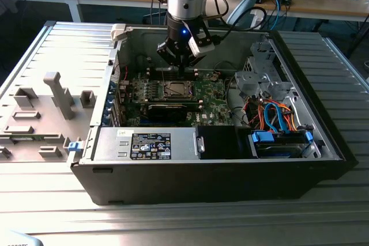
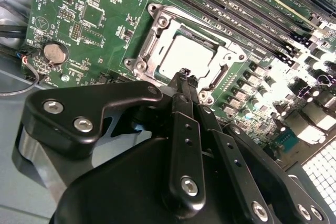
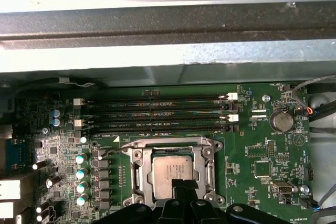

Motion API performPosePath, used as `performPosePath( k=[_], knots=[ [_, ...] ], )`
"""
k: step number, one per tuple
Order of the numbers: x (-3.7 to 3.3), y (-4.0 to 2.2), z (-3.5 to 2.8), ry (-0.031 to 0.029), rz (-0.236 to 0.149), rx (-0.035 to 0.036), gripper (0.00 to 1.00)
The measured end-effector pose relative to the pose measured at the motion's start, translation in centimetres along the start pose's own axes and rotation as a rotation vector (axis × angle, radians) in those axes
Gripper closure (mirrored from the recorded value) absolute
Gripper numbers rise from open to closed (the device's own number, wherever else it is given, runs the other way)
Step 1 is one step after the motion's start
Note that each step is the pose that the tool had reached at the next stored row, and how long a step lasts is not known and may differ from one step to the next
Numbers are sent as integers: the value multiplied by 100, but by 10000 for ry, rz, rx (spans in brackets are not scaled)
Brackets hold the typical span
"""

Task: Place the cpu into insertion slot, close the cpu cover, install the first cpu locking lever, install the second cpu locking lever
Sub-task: 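Install the first cpu locking lever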

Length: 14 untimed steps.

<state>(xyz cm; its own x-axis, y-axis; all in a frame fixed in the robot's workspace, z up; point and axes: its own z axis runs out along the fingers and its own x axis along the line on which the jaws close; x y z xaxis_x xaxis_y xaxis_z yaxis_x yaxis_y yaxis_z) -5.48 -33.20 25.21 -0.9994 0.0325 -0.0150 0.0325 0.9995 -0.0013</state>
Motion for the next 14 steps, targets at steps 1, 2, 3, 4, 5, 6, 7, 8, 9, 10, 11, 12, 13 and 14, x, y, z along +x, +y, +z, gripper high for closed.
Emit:
performPosePath(
  k=[1, 2, 3, 4, 5, 6, 7, 8, 9, 10, 11, 12, 13, 14],
  knots=[
    [1, 0, 0, 1, 0, 0, 89],
    [2, 0, 0, 0, 0, 0, 89],
    [3, 0, 0, 0, 1, -1, 89],
    [12, 0, 0, 0, 0, 0, 89],
    [18, -1, -1, 0, 0, 0, 89],
    [31, -1, -1, 0, 1, 0, 89],
    [43, -1, -1, -1, 0, 0, 89],
    [45, -2, -1, -1, 0, 0, 89],
    [48, -2, -1, -1, 0, 0, 89],
    [52, -2, -1, -1, 0, 0, 89],
    [55, -2, -1, -1, 0, 0, 89],
    [59, -2, -2, -1, 1, 0, 89],
    [64, -2, -2, -3, 0, 0, 89],
    [67, -2, -2, -3, 0, -1, 89]
  ],
)
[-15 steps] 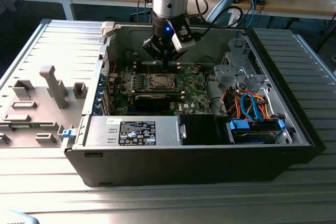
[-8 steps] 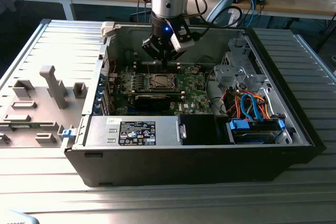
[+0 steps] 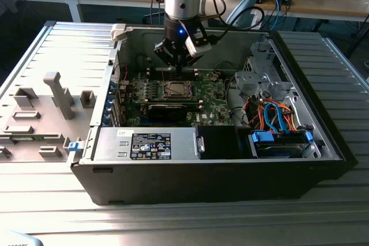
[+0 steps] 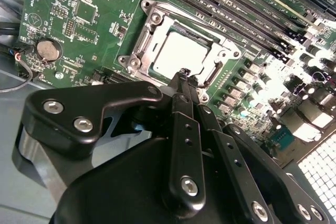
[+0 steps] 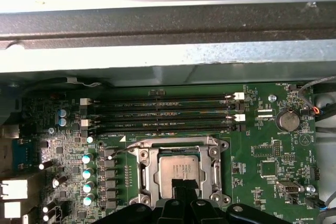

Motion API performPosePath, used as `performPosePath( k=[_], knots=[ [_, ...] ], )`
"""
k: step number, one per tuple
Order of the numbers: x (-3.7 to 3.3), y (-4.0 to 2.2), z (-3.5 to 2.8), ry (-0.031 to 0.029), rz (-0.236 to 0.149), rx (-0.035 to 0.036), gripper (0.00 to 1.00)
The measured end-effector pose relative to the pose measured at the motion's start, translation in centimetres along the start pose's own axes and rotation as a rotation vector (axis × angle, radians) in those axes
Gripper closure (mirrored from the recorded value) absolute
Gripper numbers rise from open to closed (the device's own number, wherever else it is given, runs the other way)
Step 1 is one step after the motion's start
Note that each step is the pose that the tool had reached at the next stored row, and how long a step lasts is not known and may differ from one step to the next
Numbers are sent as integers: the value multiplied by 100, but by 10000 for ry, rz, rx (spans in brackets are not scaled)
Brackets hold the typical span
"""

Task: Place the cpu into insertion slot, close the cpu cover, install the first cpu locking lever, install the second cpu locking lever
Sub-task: 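Install the first cpu locking lever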

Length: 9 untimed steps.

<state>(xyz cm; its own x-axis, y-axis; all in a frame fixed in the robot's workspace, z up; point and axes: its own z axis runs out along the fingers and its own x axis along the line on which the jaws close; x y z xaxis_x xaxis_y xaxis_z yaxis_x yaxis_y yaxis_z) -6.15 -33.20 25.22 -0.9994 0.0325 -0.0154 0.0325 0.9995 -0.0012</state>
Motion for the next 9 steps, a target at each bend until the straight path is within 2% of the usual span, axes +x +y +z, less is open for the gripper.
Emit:
performPosePath(
  k=[5, 9],
  knots=[
    [12, -1, 0, 0, 2, 1, 89],
    [78, -2, -1, 0, 0, 0, 89]
  ],
)
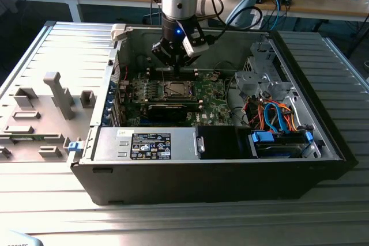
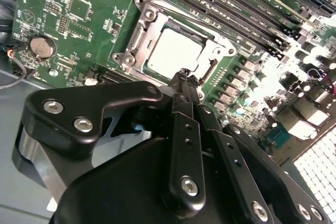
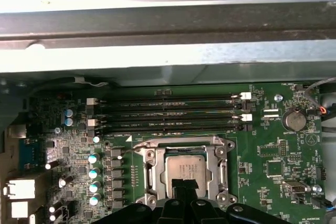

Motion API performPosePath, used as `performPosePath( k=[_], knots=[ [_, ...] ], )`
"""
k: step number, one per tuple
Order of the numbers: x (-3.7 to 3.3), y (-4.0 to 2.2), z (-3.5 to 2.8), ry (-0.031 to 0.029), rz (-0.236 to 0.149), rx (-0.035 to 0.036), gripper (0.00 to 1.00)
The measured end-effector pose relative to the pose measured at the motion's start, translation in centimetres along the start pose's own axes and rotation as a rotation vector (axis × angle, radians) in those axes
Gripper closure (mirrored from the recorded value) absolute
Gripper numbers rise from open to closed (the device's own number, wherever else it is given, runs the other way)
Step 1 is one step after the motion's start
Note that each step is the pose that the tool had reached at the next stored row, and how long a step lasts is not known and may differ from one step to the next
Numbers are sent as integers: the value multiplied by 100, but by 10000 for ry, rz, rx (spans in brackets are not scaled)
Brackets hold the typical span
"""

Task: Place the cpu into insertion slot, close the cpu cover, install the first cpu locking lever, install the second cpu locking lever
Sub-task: 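Install the first cpu locking lever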

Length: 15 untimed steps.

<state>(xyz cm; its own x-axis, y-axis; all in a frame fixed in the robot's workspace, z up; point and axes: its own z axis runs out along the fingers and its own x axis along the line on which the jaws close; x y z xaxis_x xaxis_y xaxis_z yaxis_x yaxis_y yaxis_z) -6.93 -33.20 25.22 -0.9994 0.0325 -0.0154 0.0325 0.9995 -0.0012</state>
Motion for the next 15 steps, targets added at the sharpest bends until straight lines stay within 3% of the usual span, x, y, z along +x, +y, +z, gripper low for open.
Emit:
performPosePath(
  k=[15],
  knots=[
    [59, 0, -4, -1, 0, 3, 89]
  ],
)
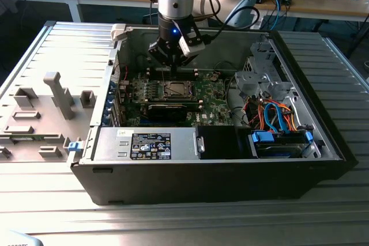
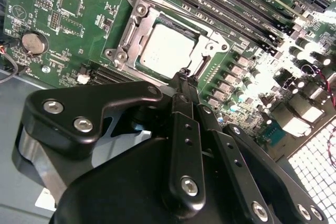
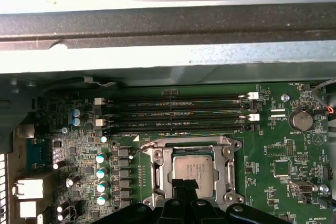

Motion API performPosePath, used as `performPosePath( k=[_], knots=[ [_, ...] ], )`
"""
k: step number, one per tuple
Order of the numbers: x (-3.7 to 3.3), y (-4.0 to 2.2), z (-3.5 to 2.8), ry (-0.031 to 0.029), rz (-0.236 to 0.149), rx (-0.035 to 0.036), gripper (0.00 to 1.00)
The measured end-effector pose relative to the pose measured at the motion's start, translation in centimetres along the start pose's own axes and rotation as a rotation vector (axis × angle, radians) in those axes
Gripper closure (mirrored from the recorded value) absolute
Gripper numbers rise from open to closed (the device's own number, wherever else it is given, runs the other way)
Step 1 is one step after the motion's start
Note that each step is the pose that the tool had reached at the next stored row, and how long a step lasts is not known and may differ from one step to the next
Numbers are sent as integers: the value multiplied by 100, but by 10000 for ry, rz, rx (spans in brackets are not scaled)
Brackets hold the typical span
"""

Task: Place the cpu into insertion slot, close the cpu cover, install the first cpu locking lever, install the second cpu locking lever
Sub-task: 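Install the first cpu locking lever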

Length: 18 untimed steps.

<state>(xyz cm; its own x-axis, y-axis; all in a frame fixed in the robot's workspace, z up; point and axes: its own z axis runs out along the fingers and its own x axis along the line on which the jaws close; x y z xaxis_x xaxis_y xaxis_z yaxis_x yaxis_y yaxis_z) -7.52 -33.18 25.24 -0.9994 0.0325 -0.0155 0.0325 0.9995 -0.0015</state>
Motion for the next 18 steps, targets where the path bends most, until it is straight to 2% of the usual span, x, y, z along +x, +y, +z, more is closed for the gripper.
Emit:
performPosePath(
  k=[18],
  knots=[
    [42, 6, -1, 1, 1, 5, 89]
  ],
)
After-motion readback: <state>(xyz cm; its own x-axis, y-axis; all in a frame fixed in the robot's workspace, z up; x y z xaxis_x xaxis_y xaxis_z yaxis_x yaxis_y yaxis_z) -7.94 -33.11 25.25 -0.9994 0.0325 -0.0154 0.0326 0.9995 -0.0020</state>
